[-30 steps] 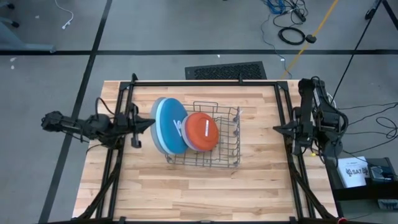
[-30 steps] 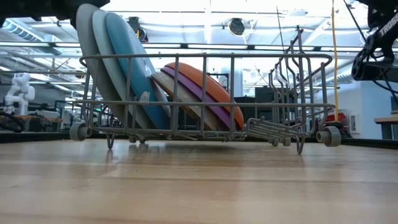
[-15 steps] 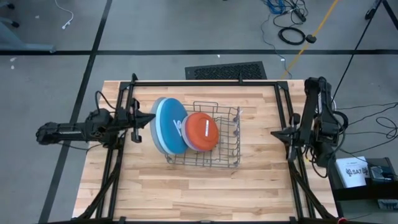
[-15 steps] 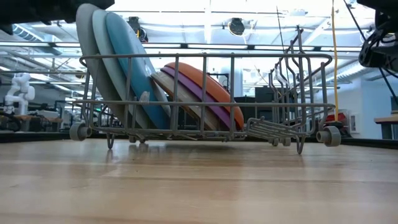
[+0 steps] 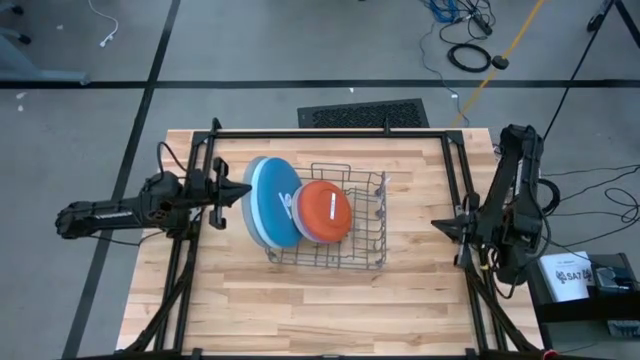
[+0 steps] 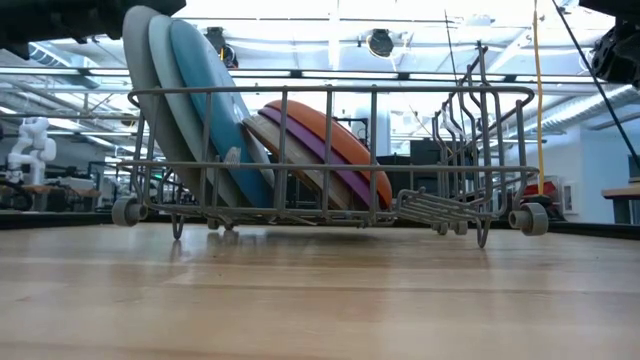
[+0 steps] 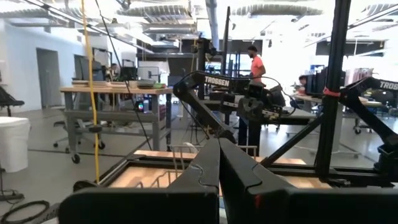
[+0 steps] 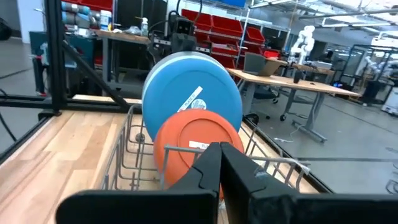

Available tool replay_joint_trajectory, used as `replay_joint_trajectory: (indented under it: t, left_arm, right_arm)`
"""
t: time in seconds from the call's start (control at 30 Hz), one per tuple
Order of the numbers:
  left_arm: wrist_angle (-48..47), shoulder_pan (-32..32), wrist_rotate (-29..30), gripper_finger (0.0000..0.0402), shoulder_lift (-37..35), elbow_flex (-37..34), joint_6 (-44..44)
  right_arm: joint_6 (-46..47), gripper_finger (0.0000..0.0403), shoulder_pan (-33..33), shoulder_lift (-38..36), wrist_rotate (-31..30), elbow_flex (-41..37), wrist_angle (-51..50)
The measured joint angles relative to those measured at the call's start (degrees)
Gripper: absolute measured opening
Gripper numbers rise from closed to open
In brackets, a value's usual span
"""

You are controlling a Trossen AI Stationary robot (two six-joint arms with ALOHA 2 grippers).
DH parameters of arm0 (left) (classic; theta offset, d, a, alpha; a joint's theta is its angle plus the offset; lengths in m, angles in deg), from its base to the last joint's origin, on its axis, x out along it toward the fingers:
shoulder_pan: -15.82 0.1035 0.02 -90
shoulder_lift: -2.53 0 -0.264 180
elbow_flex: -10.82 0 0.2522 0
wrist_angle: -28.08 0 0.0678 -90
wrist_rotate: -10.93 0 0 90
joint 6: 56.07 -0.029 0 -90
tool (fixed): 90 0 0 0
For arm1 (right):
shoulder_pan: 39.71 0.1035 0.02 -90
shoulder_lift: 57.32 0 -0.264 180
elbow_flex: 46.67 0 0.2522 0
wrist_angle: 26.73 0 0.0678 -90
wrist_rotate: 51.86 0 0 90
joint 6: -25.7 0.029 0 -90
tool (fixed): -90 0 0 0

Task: Sort dishes
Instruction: Return to Home Position

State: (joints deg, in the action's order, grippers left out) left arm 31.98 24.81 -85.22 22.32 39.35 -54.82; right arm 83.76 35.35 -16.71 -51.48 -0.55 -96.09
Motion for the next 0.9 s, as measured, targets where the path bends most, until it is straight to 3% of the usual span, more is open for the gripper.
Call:
replay_joint_trajectory:
  t: [0.1,0.2,0.3,0.47,0.53,0.63,0.73,0.9]
  left_arm:
    - [0.4,-0.6,0.3,0.0001,0.9,0.1,-0.1]
    - [0.9,-0.8,0.4,0.0001,1.4,0.1,-0.1]
    - [1.8,-0.8,0.5,0.0001,1.9,0.1,-0.1]
    - [2.2,-0.8,0.5,0.0001,2.0,0.1,0.0]
    - [2.2,-0.8,0.5,0.0001,2.0,0.1,0.0]
    - [2.2,-0.8,0.5,0.0001,2.0,0.1,0.0]
    - [1.7,-0.8,0.5,0.0001,1.9,0.1,0.0]
    - [0.9,-0.8,-0.6,0.0001,1.9,0.1,-0.2]
  right_arm:
    - [-1.3,0.0000,-1.5,1.6,2.2,0.0,4.0]
    - [-10.8,0.0000,-3.1,3.8,4.3,0.0,15.2]
    - [-28.4,0.0000,-6.0,5.3,10.0,0.0,32.3]
    - [-63.0,0.0000,-16.8,8.5,29.7,0.0,66.4]
    - [-71.9,0.0000,-21.8,10.1,34.2,0.1,74.0]
    - [-75.0,0.0000,-30.0,10.7,42.2,0.0,72.9]
    - [-72.8,0.0000,-39.0,10.7,54.5,0.0,70.0]
    - [-74.3,0.0000,-51.0,9.7,60.6,0.0,66.3]
